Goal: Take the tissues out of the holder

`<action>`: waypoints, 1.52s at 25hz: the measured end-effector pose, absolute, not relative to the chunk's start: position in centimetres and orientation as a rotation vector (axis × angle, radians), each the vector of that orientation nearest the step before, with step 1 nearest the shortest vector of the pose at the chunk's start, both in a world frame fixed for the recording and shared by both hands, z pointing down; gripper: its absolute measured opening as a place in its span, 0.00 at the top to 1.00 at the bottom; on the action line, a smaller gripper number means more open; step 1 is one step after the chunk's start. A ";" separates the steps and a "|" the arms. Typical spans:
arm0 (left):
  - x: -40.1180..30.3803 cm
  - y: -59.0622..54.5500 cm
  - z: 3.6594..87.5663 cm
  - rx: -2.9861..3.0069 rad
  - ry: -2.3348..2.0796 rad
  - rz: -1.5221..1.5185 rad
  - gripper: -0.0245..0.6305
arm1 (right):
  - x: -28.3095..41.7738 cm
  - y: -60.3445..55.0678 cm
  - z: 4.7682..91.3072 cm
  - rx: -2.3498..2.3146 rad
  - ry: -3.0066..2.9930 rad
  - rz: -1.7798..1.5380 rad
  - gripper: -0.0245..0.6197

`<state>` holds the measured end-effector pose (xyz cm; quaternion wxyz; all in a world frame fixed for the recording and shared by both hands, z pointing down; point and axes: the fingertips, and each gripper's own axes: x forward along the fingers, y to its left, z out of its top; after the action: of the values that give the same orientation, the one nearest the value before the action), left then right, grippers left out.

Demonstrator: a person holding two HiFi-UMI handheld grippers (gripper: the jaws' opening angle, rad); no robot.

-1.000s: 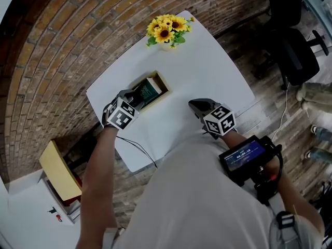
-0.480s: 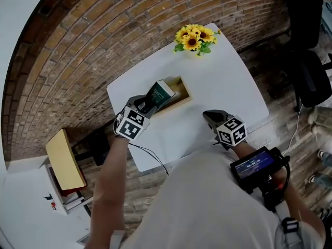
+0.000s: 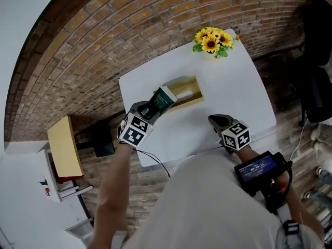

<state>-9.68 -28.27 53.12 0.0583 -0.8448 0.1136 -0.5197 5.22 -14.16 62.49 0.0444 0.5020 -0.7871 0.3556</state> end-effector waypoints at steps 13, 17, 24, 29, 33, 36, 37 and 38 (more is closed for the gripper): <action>-20.1 -28.8 54.2 -2.601 0.693 -1.691 0.69 | 2.0 -14.7 62.5 1.430 -2.432 1.066 0.95; -22.1 -28.2 56.3 -2.645 0.766 -1.779 0.69 | 1.7 -14.6 62.4 1.425 -2.430 1.064 0.95; -24.4 -26.8 61.5 -2.671 0.824 -1.936 0.69 | 1.8 -13.9 62.5 1.450 -2.402 1.070 0.95; -24.5 -26.1 63.6 -2.695 0.801 -1.982 0.69 | 2.0 -13.5 62.6 1.462 -2.383 1.069 0.95; -24.3 -25.9 64.5 -2.688 0.780 -1.990 0.69 | 1.9 -13.4 62.5 1.463 -2.375 1.068 0.95; -24.2 -26.0 65.0 -2.691 0.774 -1.973 0.68 | 1.9 -13.5 62.5 1.461 -2.373 1.064 0.95; -24.2 -26.0 65.1 -2.689 0.775 -1.964 0.68 | 1.8 -13.5 62.5 1.459 -2.372 1.063 0.95; -24.2 -26.0 65.0 -2.683 0.776 -1.956 0.68 | 1.8 -13.4 62.5 1.457 -2.371 1.063 0.95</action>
<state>-24.18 -26.01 65.01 -0.1338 -0.7799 0.2254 -0.5684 1.82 -13.41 62.53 0.0813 0.4877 -0.7932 0.3556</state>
